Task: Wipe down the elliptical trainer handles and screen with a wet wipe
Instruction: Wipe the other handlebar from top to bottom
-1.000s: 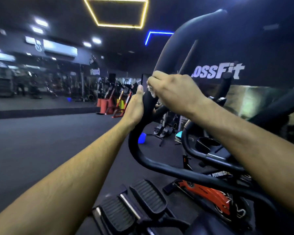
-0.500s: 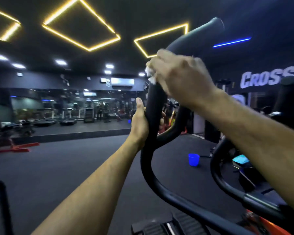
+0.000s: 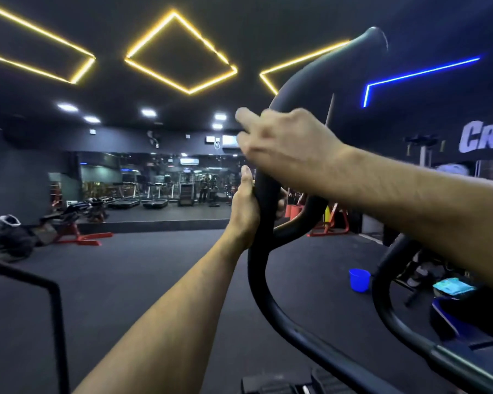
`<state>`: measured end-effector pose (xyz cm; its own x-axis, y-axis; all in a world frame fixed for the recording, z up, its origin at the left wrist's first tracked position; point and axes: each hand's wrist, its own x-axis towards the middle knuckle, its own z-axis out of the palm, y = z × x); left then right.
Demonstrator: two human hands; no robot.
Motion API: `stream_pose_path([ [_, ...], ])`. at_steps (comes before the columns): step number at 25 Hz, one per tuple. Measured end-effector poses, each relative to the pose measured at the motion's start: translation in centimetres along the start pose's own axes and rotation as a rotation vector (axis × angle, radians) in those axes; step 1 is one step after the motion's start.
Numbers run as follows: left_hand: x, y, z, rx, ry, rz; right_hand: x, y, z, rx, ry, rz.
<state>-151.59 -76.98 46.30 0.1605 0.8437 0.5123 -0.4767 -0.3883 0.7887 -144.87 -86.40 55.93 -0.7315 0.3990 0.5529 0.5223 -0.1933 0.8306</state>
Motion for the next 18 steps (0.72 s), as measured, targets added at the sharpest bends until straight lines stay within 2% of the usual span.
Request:
stream_pose_path([
  [4, -0.4, 0.3, 0.1, 0.131, 0.106, 0.062, -0.1, -1.9, 0.6, 0.037, -0.001, -0.108],
  [6, -0.5, 0.4, 0.0, 0.181, 0.139, 0.087, -0.1, -3.4, 0.6, 0.114, -0.116, -0.193],
  [8, -0.5, 0.2, -0.2, 0.119, 0.125, 0.044, 0.3, -2.7, -0.3, 0.132, -0.171, -0.171],
  [12, 0.0, 0.2, -0.3, -0.032, 0.022, -0.057, 1.3, 0.5, -0.3, 0.099, 0.005, -0.117],
  [14, -0.1, 0.3, -0.2, -0.029, 0.055, -0.070, 0.7, -0.3, 1.0, -0.026, 0.064, -0.086],
  [18, -0.2, -0.4, -0.4, 0.073, 0.047, 0.041, -1.6, -5.0, 4.5, -0.094, 0.050, -0.151],
])
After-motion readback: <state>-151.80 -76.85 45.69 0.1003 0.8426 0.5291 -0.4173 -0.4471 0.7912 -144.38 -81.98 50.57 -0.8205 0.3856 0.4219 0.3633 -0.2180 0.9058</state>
